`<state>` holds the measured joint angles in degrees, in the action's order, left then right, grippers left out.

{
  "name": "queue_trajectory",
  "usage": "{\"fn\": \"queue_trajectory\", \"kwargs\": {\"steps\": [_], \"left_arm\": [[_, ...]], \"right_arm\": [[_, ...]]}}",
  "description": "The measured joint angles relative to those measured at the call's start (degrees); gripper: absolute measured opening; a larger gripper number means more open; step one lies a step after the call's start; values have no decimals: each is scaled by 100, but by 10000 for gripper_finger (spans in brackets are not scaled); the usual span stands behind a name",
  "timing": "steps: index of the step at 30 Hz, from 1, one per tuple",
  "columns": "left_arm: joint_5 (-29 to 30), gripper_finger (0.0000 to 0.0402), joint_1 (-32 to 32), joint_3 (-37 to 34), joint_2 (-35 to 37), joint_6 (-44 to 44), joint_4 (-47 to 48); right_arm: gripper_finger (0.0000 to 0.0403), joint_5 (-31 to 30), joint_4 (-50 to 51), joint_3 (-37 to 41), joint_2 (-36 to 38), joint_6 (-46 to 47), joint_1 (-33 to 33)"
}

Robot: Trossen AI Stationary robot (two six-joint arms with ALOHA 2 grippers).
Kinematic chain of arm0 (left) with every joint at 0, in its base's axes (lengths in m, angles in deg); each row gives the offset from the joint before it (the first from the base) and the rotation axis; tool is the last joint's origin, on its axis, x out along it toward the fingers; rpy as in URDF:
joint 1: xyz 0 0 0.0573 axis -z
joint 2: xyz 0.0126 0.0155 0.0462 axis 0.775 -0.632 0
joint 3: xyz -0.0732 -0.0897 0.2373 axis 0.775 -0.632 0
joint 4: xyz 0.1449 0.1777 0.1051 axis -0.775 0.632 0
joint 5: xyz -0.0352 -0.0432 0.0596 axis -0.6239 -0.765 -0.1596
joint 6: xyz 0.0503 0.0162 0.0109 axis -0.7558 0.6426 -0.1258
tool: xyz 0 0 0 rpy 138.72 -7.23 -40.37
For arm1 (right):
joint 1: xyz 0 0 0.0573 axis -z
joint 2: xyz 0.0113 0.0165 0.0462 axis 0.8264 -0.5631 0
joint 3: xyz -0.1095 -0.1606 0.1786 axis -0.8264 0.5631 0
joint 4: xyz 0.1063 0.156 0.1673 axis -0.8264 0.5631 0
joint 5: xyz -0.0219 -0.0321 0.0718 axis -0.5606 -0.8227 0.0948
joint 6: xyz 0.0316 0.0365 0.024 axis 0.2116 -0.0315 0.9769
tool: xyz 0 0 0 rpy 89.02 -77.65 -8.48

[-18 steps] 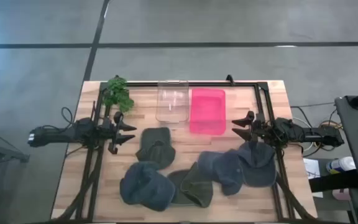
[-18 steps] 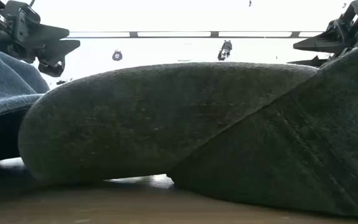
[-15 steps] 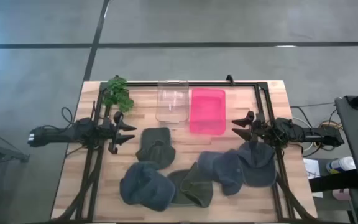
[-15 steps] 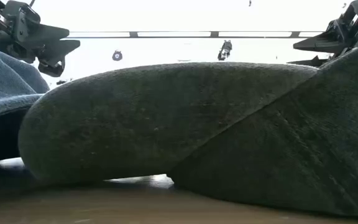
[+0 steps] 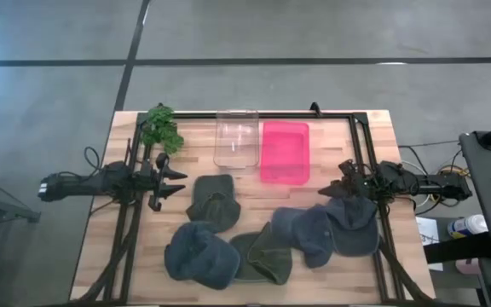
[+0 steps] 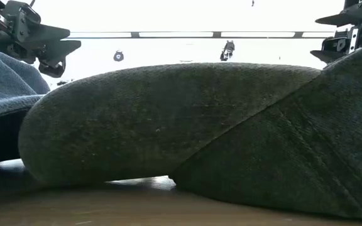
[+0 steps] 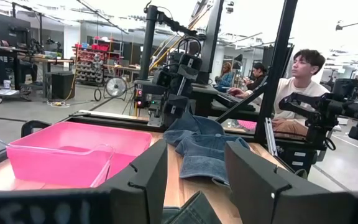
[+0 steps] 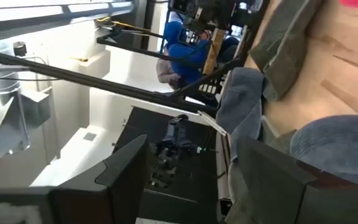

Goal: Pick & Place hat
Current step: Put the middle blue cap into the transparent bin

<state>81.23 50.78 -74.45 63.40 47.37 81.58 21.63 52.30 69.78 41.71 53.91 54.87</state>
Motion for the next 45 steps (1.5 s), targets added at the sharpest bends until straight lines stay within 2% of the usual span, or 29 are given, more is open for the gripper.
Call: {"fn": "queue_trajectory", "kwargs": {"steps": [2, 7, 12, 15, 18, 22, 26, 29, 32, 35, 40, 42, 45], "left_arm": [[0, 153, 1, 0, -3, 2, 2], [0, 153, 0, 0, -3, 0, 2], [0, 153, 1, 1, -3, 1, 4], [0, 153, -1, 0, -3, 0, 4], [-1, 153, 1, 0, -3, 0, 4], [0, 153, 1, 0, -3, 1, 4], [0, 153, 1, 0, -3, 2, 2], [-1, 153, -1, 2, -5, 1, 2], [0, 153, 1, 1, -5, 1, 2], [-2, 153, 1, 0, -5, 0, 2], [-1, 153, 1, 0, -5, 0, 2], [-1, 153, 0, 0, -10, 2, 2], [0, 153, 0, 0, -10, 2, 0]], "right_arm": [[239, -28, -30, 2, -6, -279, 0], [239, -319, -38, 2, -11, -1918, 6], [239, -514, -277, 2, 0, -2574, 4], [240, -824, -715, 4, 0, -2489, 2], [238, -1506, -1122, -2, -82, -2380, 7], [238, -1654, -848, 0, -421, -1277, 56], [238, -1424, -624, -63, -1094, -898, -7], [238, -690, -237, -514, -1771, -719, -43], [238, -37, 763, -1220, -2485, -824, -121], [240, 192, 1994, -2072, -3209, -1353, -253], [238, 126, 4052, -3235, -4540, -2702, -422], [238, 66, 4406, -3500, -5046, -3429, -463], [239, -14, 4387, -3843, -5751, -4418, -551]]}}
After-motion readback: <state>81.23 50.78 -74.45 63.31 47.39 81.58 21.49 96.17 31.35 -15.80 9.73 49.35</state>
